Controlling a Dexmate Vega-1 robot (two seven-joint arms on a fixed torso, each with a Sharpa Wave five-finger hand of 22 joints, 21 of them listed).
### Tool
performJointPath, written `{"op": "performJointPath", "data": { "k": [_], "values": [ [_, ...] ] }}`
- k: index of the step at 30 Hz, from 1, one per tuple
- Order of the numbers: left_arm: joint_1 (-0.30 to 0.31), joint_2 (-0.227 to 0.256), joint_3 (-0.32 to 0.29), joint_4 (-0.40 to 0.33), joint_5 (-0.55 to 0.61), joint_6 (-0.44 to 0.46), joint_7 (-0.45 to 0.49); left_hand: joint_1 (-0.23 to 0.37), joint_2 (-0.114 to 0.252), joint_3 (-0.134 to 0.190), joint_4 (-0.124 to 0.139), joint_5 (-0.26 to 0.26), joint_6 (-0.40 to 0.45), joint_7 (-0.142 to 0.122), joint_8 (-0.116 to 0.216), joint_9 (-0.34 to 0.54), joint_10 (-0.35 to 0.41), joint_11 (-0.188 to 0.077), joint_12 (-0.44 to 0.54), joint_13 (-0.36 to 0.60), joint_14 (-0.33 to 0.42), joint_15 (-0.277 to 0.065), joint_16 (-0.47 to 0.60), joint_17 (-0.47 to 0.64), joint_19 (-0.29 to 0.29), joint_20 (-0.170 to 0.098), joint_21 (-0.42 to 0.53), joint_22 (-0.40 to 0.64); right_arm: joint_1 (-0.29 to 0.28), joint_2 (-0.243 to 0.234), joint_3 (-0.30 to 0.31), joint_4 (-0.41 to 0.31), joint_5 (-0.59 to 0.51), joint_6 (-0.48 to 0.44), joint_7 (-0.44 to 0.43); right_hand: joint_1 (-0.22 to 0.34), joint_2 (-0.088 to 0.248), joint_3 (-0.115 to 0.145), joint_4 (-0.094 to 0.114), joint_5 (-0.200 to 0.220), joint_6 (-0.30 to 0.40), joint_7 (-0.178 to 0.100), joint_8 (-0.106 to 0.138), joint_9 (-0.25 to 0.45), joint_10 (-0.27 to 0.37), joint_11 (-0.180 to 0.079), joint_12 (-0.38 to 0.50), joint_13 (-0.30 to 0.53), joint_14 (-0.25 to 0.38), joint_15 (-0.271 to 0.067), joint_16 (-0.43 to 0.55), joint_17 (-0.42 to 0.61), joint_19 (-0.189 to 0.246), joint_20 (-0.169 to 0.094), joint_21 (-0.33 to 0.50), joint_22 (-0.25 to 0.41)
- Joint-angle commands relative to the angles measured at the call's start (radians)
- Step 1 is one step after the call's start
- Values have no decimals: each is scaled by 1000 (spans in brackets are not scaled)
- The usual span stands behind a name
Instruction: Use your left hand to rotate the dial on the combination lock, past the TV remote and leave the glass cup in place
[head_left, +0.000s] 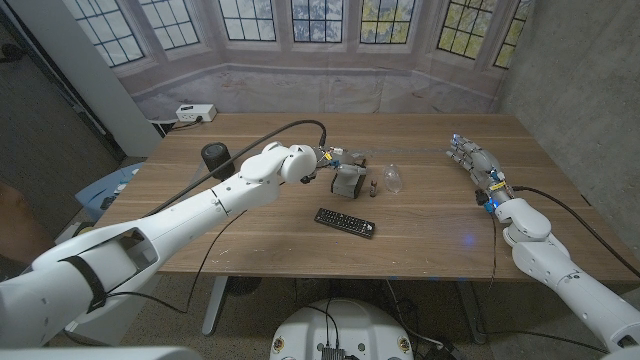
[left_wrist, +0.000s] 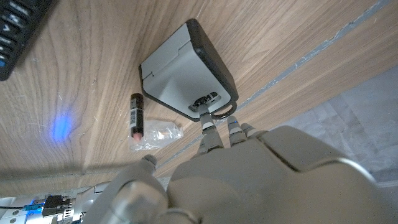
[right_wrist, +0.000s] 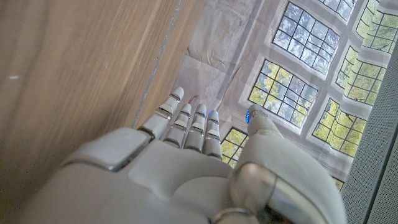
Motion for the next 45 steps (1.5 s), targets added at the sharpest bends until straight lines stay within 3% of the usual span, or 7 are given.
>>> {"op": "performJointPath", "data": {
  "k": [1,19,45],
  "values": [
    [18,12,-7,-22,-6,20,-3,5,1,4,-4,6,-18,-4,8,3,7,-2,1,1,1,-1,-1,-1,-18,2,1,0,-8,-3,2,-10,-2,-2,-6,11,3,-1,-1,7,9,0,3,1,11,3,3,2,0,-17,7,3,8,-10,5,3],
    [49,37,-24,-67,-10,48,-3,5,0,5,-4,6,-17,-6,8,3,10,-2,1,1,7,-2,0,-1,-12,3,2,0,-27,-9,7,-39,-7,1,-20,13,4,0,-1,7,9,-1,3,1,10,1,3,2,0,-19,7,3,8,-11,5,3],
    [43,55,-42,-44,-33,-2,25,5,-1,7,-4,6,-16,-5,8,3,3,3,-3,1,7,-3,-1,-1,-10,4,1,0,-30,-10,-1,-79,-31,-28,-64,16,5,0,-1,8,10,-1,3,1,10,4,2,2,0,-19,7,3,9,-12,5,3]
  ]
}}
